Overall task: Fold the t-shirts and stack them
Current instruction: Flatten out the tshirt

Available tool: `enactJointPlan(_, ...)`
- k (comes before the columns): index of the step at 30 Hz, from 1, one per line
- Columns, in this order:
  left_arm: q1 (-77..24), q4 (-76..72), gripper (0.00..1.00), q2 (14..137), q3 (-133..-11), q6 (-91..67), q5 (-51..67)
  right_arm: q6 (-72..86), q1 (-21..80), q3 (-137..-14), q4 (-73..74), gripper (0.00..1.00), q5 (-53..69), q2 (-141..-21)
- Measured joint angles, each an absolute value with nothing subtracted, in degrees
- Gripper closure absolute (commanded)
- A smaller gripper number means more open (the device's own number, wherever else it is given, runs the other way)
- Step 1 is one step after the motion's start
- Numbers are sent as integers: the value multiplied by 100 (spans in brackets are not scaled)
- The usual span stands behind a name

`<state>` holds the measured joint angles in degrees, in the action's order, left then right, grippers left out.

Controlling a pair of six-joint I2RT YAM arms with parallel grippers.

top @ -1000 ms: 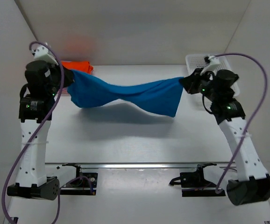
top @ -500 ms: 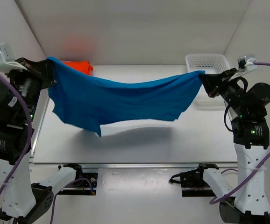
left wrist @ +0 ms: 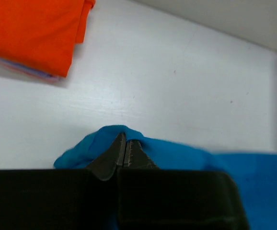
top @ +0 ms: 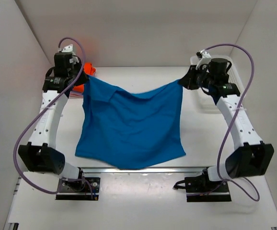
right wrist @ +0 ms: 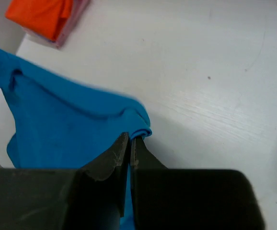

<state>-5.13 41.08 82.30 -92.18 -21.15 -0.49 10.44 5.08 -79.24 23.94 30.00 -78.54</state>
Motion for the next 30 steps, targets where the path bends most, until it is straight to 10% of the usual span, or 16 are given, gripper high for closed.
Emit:
enactJointPlan(13,-454,3992,100,7671,-11402,-1968,38,292,410,-11386,3223,100,2471,-8864)
enactJointPlan(23,-574,3586,100,5284,-5782,-2106,242,344,137,-6973,3293,100,2580,-7865)
enactJointPlan(25,-607,3898,95,5164,-4967,-2110,353,405,93,-6171,3522,90,2602,-7725)
enactJointPlan(27,-657,4174,69,5041,-4438,-2060,506,447,69,-5627,3824,79,2576,-7583)
enactJointPlan(30,-803,4512,70,4792,-3975,-2108,718,493,62,-5186,4097,56,2467,-7380)
